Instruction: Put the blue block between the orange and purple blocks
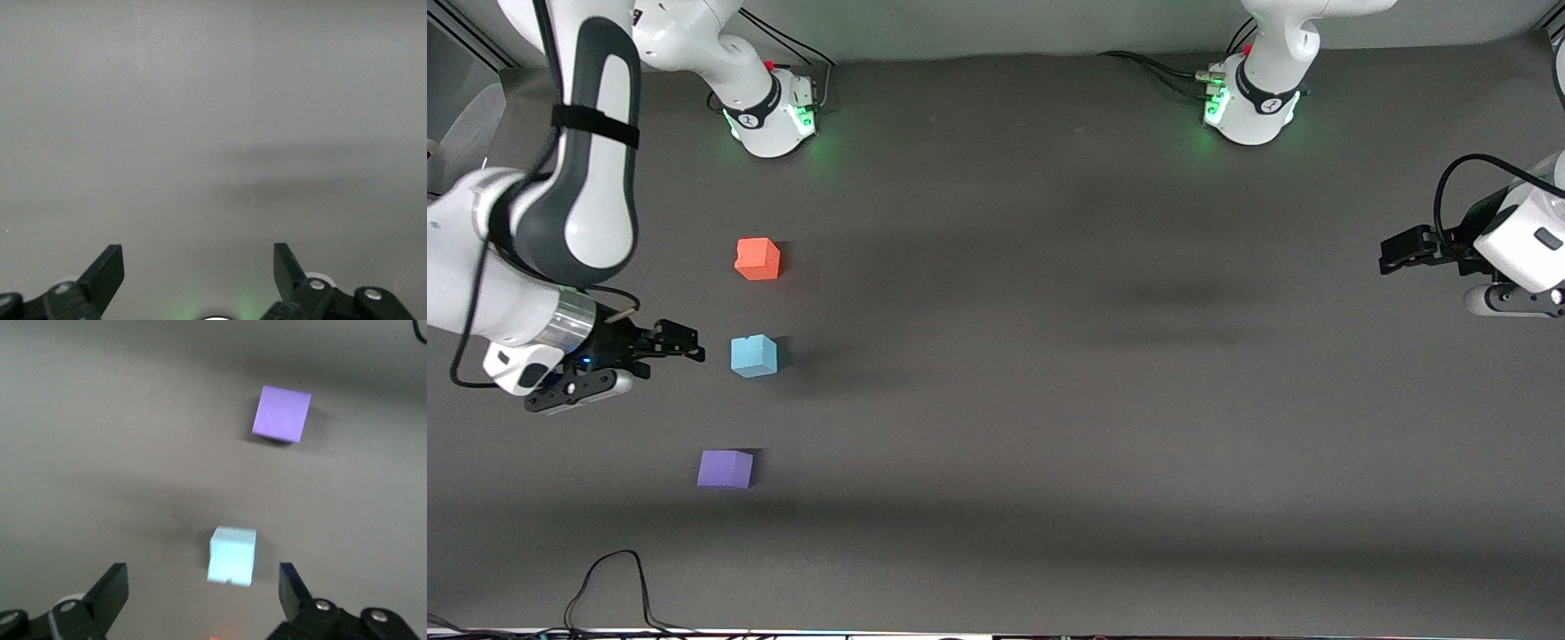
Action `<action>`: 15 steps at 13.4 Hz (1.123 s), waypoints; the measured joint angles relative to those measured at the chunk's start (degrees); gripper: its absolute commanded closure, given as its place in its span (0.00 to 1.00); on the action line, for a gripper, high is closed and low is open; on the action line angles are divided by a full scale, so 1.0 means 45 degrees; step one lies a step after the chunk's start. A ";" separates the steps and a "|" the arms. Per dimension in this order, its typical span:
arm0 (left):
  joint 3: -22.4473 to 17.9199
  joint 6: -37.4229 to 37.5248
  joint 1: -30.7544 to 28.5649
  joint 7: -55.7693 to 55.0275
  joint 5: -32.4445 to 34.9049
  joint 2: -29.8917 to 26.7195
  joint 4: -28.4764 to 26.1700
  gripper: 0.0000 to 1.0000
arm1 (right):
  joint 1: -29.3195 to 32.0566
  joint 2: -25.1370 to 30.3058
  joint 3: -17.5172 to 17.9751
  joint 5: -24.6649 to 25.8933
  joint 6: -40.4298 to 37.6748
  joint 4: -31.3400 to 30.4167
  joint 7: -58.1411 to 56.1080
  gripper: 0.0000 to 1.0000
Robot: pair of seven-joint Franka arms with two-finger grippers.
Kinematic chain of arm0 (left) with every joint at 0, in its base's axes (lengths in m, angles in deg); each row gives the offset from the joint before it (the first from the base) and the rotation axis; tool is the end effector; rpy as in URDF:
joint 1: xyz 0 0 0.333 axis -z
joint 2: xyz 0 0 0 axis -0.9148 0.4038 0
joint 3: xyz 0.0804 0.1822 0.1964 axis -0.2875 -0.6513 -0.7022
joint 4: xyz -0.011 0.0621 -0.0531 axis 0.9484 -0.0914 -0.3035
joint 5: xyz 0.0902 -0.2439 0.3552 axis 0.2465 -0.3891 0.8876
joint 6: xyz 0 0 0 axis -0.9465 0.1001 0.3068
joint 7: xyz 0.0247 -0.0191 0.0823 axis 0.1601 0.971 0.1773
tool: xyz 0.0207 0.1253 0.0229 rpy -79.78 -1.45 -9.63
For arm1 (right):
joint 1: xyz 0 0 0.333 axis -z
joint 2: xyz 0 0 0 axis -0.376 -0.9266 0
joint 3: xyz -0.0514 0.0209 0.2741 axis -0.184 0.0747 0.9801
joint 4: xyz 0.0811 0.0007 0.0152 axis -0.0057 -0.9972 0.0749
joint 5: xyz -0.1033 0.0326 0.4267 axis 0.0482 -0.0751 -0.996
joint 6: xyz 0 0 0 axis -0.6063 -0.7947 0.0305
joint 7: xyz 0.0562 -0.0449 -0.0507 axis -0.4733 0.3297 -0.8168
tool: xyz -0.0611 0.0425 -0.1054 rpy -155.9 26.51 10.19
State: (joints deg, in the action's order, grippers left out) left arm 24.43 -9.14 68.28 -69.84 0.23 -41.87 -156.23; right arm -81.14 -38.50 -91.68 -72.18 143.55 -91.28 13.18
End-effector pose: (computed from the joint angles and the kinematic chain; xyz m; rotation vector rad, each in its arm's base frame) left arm 0.6091 -0.0147 0.5056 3.1314 -0.0493 -0.1967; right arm 0.6527 -0.0058 0.3770 -2.9702 -0.2647 0.0067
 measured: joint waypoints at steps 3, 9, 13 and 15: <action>0.0000 0.0000 0.0000 0.0000 -0.0002 0.0000 0.0000 0.00 | 0.1290 0.0059 0.0979 0.1088 -0.2198 0.2467 0.1629 0.00; 0.0007 -0.0001 0.0003 0.0000 -0.0014 -0.0002 0.0000 0.00 | 0.7296 0.2286 0.7946 0.4501 -0.2624 0.3579 0.3365 0.00; 0.0005 -0.0007 0.0005 0.0000 -0.0023 -0.0002 -0.0001 0.00 | 1.0341 0.3543 1.1856 0.6093 -0.2403 0.3097 0.4500 0.00; 0.0002 -0.0007 0.0005 0.0000 -0.0023 -0.0001 -0.0005 0.00 | 1.1353 0.4322 1.3210 0.6448 -0.2112 0.2261 0.4870 0.00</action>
State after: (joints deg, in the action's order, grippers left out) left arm 24.44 -9.17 68.30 -69.84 0.12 -41.88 -156.26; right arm -30.05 -19.05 -32.23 -43.16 134.04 -81.11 35.10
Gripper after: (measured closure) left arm 0.000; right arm 0.000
